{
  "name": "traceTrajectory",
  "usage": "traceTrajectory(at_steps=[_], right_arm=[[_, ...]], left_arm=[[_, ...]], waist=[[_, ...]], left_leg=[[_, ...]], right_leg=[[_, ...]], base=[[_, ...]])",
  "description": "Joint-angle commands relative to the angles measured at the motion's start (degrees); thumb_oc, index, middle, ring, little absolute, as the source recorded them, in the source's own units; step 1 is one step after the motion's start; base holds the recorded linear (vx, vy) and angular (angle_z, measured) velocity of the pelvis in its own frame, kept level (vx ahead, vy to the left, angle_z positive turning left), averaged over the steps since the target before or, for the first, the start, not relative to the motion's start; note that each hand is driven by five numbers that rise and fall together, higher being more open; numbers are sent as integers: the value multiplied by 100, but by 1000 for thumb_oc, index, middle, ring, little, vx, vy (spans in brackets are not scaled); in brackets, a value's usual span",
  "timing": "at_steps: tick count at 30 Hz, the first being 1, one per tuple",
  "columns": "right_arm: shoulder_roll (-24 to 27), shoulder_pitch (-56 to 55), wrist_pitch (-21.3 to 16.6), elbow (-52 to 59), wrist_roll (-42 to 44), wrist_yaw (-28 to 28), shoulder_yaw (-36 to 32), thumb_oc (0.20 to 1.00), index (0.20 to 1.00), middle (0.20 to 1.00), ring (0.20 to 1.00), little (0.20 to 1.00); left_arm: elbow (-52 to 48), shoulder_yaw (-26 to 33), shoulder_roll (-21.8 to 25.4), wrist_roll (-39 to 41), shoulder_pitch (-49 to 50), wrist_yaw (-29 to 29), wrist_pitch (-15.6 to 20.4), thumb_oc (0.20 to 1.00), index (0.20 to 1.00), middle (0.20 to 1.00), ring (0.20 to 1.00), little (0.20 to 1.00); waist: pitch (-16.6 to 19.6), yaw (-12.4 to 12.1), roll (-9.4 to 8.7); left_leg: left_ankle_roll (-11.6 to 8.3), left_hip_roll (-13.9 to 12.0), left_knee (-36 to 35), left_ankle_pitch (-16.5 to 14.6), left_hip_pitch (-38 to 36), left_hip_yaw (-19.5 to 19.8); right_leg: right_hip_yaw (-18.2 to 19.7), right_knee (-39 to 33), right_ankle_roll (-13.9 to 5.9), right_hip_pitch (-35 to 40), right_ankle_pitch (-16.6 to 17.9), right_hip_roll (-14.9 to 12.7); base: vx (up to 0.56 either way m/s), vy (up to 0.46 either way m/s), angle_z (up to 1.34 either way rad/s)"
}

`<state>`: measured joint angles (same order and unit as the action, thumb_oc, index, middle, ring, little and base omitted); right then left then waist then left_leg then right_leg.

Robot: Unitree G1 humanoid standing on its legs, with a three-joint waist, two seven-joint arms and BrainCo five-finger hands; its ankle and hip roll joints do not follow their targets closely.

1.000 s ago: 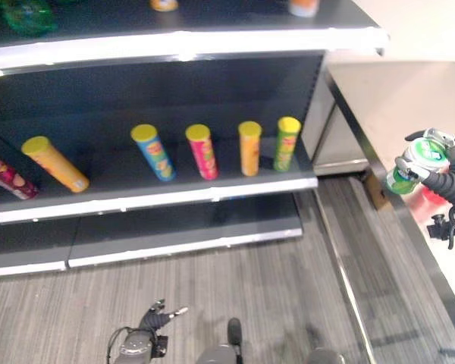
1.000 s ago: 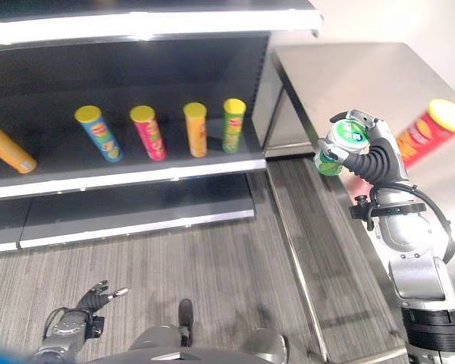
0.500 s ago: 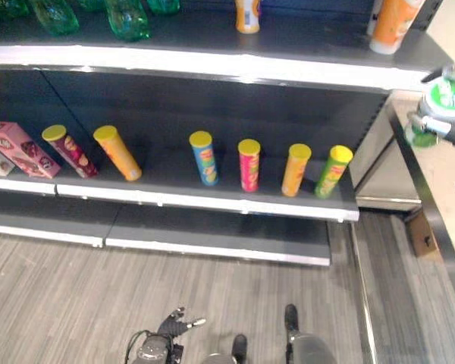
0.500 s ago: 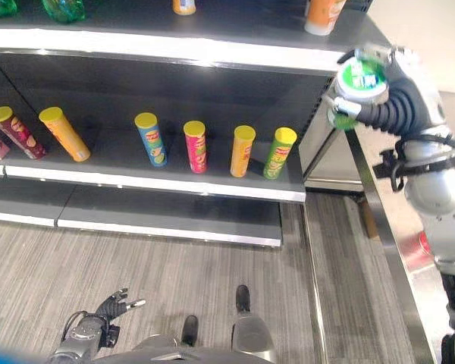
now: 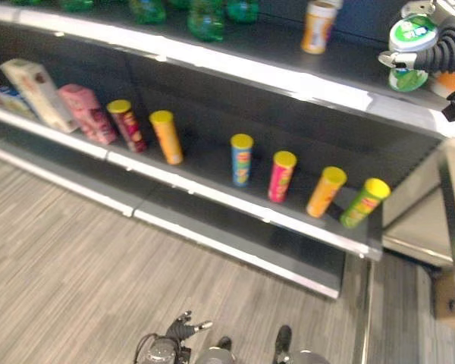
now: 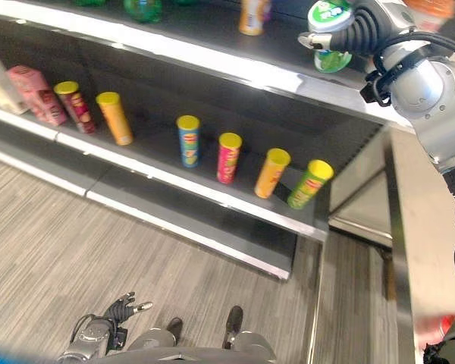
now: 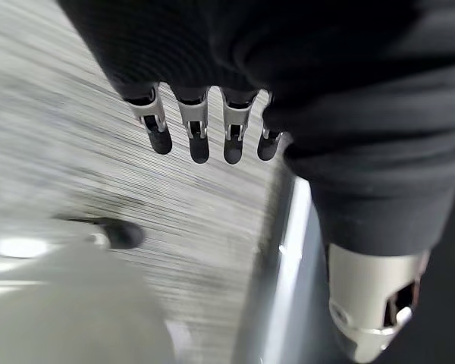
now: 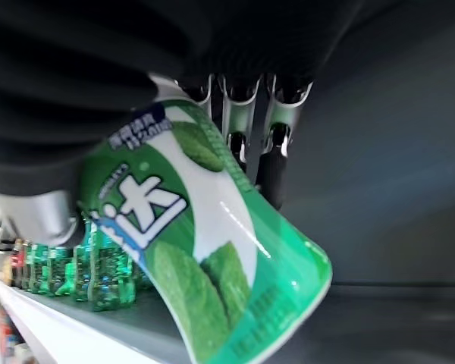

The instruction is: Put the goods on the table back onto the shelves and tidy them up.

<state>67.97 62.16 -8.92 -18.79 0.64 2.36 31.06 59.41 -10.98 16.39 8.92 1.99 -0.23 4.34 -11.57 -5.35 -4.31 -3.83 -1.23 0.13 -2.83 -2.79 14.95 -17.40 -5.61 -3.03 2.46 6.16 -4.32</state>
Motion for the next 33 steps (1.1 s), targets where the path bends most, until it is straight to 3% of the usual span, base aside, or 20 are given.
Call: traceTrajectory(at_steps=[1,6,8,13,24,33], right_arm=[[-141,659,15,-300,336,154,362,200,200,200,200,200],[-412,995,92,-1019,459,88,662,200,200,200,200,200],[-766,1235,154,-1852,536,102,798,200,200,200,200,200],[-1049,1335,240,-2488,648,196,711,200,200,200,200,200],[-1707,1398,269,-2851,1104,333,372,200,200,200,200,200],[-2002,1424,340,-3063,946,416,397,200,200,200,200,200]], left_arm=[[160,-153,414,330,-11,83,41,1000,1000,1000,1000,1000],[271,-127,402,440,94,102,27,1000,1000,1000,1000,1000],[319,-159,399,500,94,147,45,1000,1000,1000,1000,1000],[323,-226,393,565,63,174,58,1000,1000,1000,1000,1000],[393,-372,348,668,-40,222,5,1000,1000,1000,1000,1000],[460,-396,286,718,-50,282,-18,1000,1000,1000,1000,1000]], waist=[[308,-47,-87],[341,-189,-53],[361,-305,-38],[374,-404,-18],[448,-483,15],[478,-589,7]], left_leg=[[-296,15,157,-218,294,-438],[-320,27,144,-191,285,-339],[-326,16,130,-181,261,-297],[-348,7,133,-155,270,-221],[-344,1,92,-154,216,-155],[-310,41,90,-174,219,-126]], right_leg=[[195,633,-483,563,-1507,-445],[79,653,-459,635,-1552,-425],[21,661,-436,683,-1598,-396],[-58,655,-407,734,-1640,-362],[-173,669,-389,829,-1712,-327],[-275,654,-438,872,-1694,-385]], base=[[66,-121,26],[39,-78,30],[35,-65,15],[20,-42,5],[13,-13,7],[11,8,1]])
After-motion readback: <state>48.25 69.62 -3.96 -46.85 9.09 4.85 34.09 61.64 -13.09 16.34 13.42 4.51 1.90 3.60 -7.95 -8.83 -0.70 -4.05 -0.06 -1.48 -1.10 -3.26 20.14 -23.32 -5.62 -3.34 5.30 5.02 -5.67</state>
